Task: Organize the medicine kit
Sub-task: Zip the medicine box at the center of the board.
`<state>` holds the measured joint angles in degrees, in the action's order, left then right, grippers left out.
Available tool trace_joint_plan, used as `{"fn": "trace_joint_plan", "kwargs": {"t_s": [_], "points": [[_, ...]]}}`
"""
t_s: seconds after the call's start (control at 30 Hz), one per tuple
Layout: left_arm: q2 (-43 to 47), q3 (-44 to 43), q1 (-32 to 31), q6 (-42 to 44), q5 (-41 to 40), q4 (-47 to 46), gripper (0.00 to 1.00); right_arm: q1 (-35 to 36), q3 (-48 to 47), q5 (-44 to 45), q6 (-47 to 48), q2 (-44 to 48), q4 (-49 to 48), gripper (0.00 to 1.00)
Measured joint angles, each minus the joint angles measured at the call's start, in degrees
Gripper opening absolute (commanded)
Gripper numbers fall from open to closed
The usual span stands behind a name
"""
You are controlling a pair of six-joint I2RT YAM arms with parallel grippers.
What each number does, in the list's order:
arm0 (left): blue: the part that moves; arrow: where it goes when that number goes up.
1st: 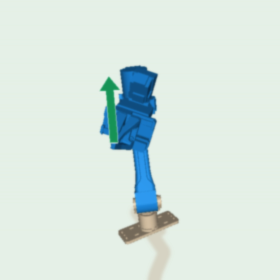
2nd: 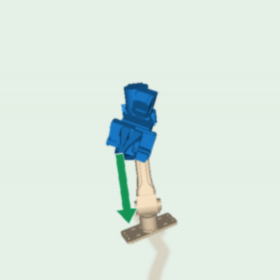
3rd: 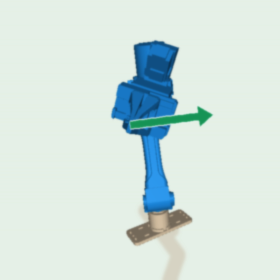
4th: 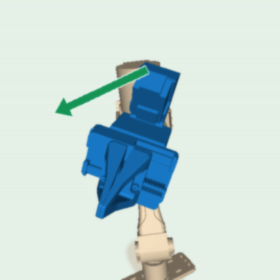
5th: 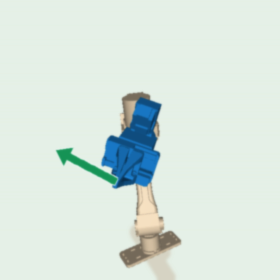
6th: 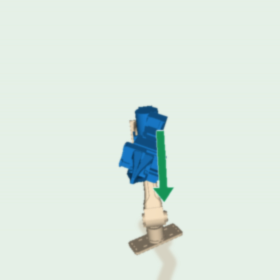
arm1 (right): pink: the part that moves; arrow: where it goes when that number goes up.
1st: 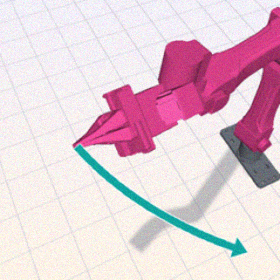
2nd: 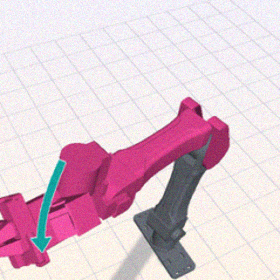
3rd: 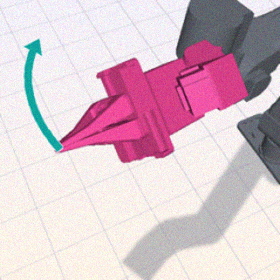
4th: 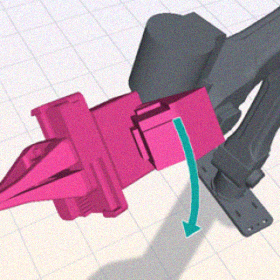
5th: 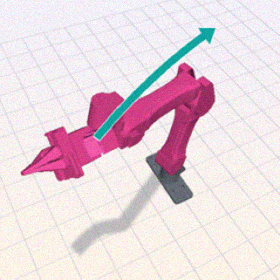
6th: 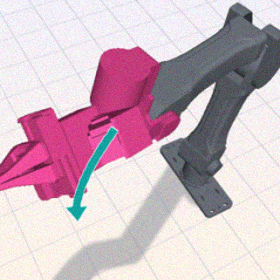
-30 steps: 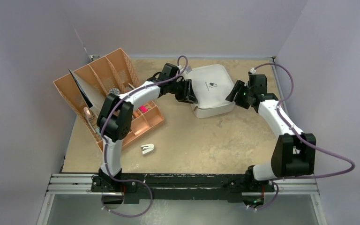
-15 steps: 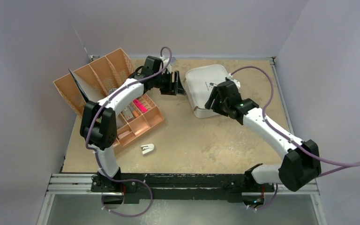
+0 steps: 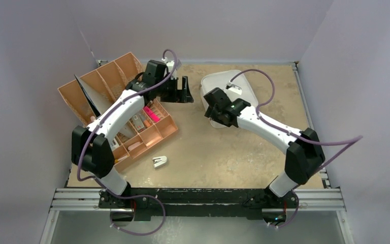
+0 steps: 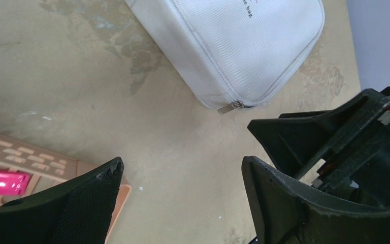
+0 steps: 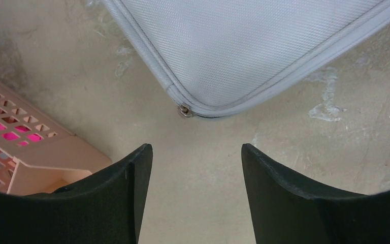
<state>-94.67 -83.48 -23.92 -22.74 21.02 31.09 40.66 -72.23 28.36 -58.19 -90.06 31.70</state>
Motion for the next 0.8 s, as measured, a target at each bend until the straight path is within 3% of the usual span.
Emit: {"fn": "trace_joint_plan", "kwargs": {"t_s": [0.6,0.7,0.8], "points": [[6.5,7.8,7.0,-3.8,-2.9,-0.8,0.86,2.5,-17.0,8.5,-10.8,-18.3,14.4,0.64],[6.7,7.8,7.0,-3.8,-2.9,-1.4,0.85,2.9,-20.0,10.5,-11.3,-21.4,17.3,0.58],[6.7,8.1,7.0,-3.9,-2.9,-1.6,0.84,3.4,-22.1,13.0,-12.0,-23.5,20.5,0.47]]}}
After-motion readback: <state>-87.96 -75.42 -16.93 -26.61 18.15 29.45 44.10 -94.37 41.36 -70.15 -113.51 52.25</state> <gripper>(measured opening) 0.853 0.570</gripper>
